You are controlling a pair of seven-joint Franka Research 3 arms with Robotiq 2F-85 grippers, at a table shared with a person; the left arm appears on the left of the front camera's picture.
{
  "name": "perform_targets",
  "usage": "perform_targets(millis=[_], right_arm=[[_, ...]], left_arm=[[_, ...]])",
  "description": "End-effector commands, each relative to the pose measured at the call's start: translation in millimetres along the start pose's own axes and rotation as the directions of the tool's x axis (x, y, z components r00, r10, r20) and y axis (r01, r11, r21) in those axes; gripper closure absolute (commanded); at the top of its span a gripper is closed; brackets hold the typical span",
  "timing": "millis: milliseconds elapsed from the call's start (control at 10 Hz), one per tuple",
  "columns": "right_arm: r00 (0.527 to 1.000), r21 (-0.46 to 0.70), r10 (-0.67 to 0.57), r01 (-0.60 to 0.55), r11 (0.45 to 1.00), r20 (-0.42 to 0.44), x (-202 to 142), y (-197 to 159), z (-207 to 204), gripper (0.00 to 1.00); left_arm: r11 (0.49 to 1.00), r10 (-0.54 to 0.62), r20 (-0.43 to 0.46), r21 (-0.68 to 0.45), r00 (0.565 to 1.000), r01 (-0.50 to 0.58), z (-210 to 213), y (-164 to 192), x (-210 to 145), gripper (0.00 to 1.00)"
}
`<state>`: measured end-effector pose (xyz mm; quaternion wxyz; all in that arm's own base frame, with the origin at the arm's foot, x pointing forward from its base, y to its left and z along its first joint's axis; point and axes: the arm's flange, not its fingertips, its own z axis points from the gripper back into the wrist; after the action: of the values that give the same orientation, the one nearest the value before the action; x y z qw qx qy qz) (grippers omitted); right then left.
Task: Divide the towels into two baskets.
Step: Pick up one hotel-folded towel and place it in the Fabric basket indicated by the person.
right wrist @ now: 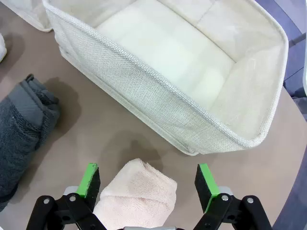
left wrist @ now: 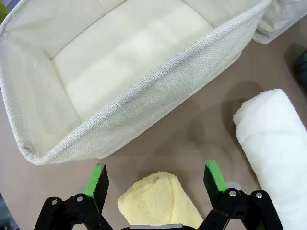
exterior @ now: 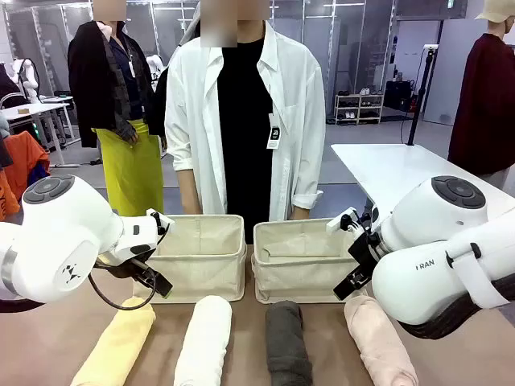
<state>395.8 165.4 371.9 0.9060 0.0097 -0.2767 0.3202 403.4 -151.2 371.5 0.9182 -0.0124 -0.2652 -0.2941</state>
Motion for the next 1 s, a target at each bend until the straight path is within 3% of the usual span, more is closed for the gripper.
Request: perform_targets(millis=[0,900], right_arm=[[1.000,0.000,0.000,0.000,1.000,0.000,0.0,0.0,0.0,0.00],[1.000,0.000,0.000,0.000,1.000,0.000,0.0,0.0,0.0,0.00]], left_arm=[[1.000,0.000,0.000,0.000,1.000,0.000,0.0,-0.2,0.1,0.00],[1.000,0.000,0.000,0.000,1.000,0.000,0.0,-0.2,0.1,0.00]])
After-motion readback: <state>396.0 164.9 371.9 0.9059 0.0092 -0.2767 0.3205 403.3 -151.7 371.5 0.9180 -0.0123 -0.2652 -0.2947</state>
